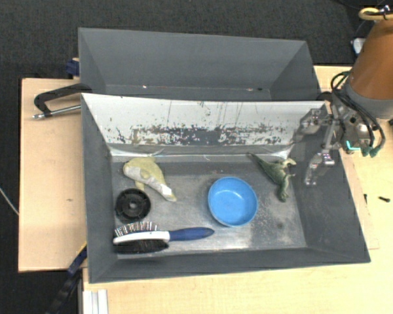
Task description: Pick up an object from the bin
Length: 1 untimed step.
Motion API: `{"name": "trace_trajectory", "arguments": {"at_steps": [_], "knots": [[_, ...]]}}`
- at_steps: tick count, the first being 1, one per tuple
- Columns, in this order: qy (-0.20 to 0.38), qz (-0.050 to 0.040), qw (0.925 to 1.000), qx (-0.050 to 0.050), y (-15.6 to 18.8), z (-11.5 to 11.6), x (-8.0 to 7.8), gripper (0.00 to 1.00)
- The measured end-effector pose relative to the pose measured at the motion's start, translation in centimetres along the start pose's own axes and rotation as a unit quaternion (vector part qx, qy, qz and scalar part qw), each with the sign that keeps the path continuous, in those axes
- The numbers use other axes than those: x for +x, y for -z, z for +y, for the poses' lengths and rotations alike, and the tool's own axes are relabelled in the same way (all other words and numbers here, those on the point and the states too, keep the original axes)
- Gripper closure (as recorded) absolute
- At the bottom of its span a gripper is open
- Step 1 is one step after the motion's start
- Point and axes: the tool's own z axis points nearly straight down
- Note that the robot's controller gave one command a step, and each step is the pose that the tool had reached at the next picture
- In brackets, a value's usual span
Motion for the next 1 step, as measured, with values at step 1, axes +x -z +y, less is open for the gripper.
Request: {"name": "trace_trajectory", "arguments": {"at_steps": [1], "knots": [[-0.052, -0.0055, 0.9986, 0.000, -17.02, 8.80, 0.29, 0.00]]}}
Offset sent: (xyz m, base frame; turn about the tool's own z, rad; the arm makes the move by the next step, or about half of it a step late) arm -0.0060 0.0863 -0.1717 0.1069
